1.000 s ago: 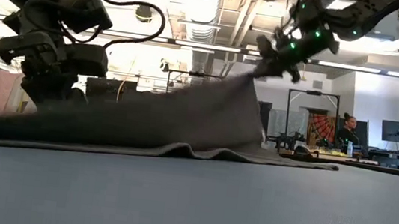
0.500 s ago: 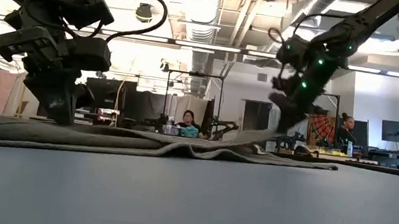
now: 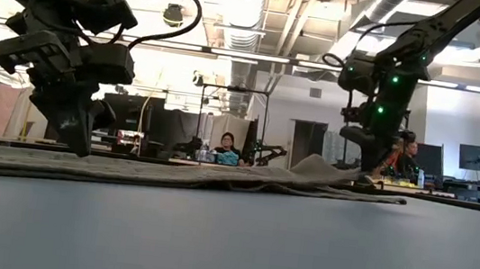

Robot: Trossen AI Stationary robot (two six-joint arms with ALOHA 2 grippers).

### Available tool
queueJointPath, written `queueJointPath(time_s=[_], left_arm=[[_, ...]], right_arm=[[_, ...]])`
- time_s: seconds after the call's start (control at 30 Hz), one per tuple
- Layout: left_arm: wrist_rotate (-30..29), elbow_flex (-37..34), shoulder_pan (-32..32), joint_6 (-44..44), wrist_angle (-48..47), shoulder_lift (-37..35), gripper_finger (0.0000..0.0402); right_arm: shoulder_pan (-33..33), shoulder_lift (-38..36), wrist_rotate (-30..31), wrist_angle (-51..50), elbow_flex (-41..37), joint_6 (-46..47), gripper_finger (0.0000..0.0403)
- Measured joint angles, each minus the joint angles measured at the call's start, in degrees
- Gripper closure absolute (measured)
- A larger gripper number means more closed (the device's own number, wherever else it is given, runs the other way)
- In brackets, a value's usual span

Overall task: Roll towel into tight, uniform cylinder
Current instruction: Fold the gray towel

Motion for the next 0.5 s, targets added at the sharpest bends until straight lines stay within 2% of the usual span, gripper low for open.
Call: queueJointPath(time_s=[0.3, 0.5], left_arm=[[0.04, 0.00, -0.53, -1.38, -0.15, 0.00, 0.0402], [0.04, 0.00, -0.55, -1.33, -0.26, 0.00, 0.0401]], right_arm=[[2.66, 3.30, 2.97, -0.29, 0.00, 3.08, 0.0349], [3.81, 3.30, 3.87, -5.93, 0.00, 7.18, 0.0349]])
